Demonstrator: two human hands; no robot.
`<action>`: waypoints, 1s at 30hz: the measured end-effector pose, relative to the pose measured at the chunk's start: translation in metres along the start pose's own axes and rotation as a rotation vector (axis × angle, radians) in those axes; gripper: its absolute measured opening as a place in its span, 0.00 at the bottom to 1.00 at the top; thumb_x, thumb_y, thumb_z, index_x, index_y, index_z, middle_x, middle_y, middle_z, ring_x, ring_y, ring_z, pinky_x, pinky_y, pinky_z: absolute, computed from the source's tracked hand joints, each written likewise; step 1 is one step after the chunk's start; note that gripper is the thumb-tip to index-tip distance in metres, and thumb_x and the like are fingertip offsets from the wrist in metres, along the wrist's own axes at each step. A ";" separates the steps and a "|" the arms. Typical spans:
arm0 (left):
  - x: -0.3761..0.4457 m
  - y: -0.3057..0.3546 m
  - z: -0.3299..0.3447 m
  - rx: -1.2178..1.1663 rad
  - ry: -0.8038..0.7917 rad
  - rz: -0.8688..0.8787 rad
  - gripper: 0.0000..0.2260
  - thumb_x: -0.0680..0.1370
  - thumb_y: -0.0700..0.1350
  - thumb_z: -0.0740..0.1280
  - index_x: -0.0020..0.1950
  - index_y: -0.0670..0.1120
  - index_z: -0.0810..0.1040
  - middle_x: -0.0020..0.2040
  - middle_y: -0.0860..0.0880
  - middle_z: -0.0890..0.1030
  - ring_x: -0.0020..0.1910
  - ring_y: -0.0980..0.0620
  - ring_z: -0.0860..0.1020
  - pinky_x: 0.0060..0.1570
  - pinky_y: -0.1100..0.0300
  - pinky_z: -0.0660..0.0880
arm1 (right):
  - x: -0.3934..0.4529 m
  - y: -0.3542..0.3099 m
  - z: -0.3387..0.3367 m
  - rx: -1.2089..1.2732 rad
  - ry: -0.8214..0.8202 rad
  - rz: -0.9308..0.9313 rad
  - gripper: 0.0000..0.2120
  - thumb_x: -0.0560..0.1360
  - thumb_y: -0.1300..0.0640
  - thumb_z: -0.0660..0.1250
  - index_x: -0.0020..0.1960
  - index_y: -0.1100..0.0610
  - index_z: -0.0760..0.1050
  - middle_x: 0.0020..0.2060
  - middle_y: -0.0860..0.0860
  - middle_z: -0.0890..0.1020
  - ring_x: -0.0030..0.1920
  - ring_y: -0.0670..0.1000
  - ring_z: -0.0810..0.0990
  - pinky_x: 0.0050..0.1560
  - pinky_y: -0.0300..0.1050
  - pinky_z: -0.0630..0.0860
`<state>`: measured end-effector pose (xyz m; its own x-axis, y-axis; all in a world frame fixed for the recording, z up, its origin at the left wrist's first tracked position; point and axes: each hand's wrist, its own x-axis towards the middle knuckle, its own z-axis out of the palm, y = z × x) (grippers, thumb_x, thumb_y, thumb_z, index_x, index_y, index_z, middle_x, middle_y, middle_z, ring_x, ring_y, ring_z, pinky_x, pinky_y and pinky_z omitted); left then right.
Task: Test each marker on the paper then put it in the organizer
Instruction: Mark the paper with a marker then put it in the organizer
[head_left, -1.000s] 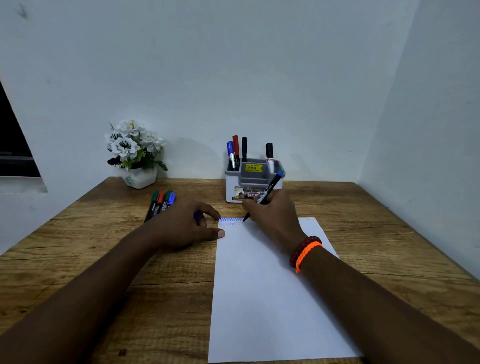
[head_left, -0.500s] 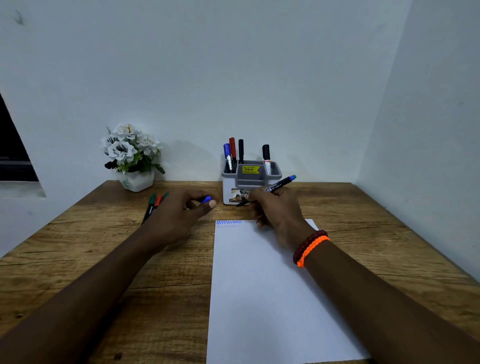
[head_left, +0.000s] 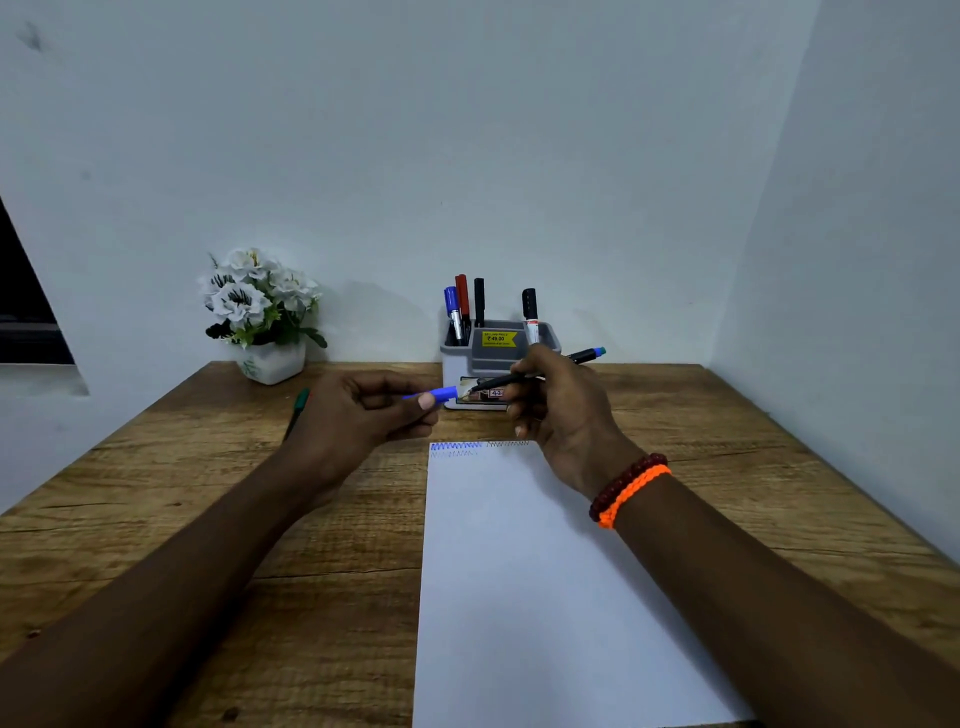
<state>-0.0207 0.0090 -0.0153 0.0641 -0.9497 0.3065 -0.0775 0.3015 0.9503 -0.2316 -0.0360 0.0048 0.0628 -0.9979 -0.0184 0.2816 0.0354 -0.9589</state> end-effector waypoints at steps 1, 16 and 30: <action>0.001 0.000 0.000 -0.010 -0.001 0.001 0.11 0.75 0.37 0.74 0.57 0.38 0.85 0.46 0.38 0.87 0.48 0.40 0.86 0.51 0.52 0.84 | 0.000 0.000 0.000 -0.002 -0.001 -0.001 0.08 0.78 0.61 0.67 0.40 0.59 0.79 0.30 0.55 0.81 0.27 0.51 0.74 0.27 0.42 0.69; 0.001 -0.001 0.001 -0.011 -0.024 0.014 0.12 0.74 0.37 0.74 0.57 0.38 0.84 0.46 0.37 0.87 0.48 0.40 0.86 0.52 0.50 0.83 | 0.001 0.008 0.003 -0.017 -0.062 -0.038 0.08 0.79 0.62 0.68 0.41 0.60 0.81 0.33 0.57 0.84 0.29 0.53 0.77 0.26 0.42 0.71; -0.003 0.006 0.007 0.068 -0.006 0.103 0.11 0.75 0.38 0.75 0.57 0.39 0.85 0.45 0.39 0.87 0.46 0.41 0.87 0.49 0.50 0.84 | 0.000 0.017 0.007 0.022 -0.246 0.030 0.08 0.78 0.59 0.77 0.52 0.63 0.84 0.33 0.54 0.83 0.30 0.49 0.80 0.26 0.40 0.73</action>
<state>-0.0283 0.0135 -0.0107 0.0466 -0.9145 0.4018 -0.1505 0.3912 0.9079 -0.2204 -0.0346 -0.0098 0.3023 -0.9529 0.0254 0.2968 0.0688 -0.9524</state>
